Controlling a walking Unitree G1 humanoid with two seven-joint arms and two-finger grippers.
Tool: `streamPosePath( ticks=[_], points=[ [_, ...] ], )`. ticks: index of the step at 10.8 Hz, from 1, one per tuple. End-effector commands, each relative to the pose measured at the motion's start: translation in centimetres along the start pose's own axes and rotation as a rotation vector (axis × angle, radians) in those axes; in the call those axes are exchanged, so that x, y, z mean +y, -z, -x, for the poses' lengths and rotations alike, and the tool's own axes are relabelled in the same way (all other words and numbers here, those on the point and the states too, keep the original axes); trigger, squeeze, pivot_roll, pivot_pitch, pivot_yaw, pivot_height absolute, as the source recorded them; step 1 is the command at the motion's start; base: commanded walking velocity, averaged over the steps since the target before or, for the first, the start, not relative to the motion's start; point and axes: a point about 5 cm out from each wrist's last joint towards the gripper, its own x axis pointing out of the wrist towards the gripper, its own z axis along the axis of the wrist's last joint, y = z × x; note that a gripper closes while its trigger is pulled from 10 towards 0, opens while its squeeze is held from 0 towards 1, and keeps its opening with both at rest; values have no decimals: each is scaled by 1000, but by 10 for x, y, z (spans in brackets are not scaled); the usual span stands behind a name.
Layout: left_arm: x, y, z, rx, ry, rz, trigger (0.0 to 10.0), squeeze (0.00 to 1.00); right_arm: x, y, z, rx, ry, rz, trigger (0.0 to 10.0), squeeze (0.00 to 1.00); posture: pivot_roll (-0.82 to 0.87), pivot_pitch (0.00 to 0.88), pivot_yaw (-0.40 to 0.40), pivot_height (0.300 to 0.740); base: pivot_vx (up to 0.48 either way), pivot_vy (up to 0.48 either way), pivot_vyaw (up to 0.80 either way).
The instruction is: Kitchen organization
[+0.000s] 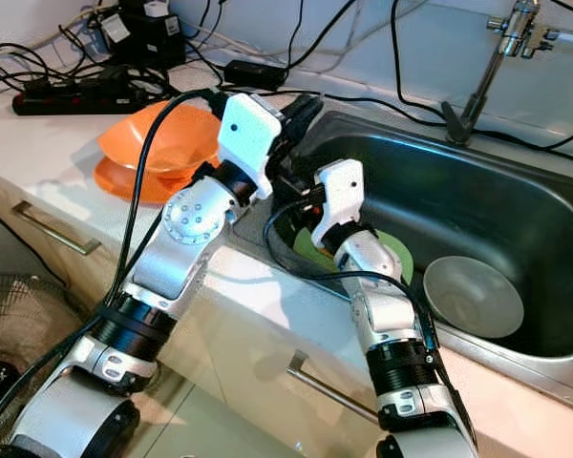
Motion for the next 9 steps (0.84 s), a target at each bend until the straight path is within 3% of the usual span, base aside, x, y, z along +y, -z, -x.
streamPosePath(
  ticks=[1, 5, 9],
  points=[
    [-2, -7, -1, -20, 14, 0, 10000, 0, -6, -3, -2, -6, 36, 21, 10000, 0, 158, 62, -2, 740, 0, 0, 0],
    [6, -7, 1, -3, -25, -16, 10000, 0, -17, 7, 4, 36, 97, 30, 10000, 0, 161, 65, -4, 740, 0, 0, 0],
    [-7, -4, 1, 17, 22, 67, 10000, 0, -6, 3, -4, 2, 73, 7, 10000, 0, 163, 69, -2, 740, 0, 0, 0]
  ],
)
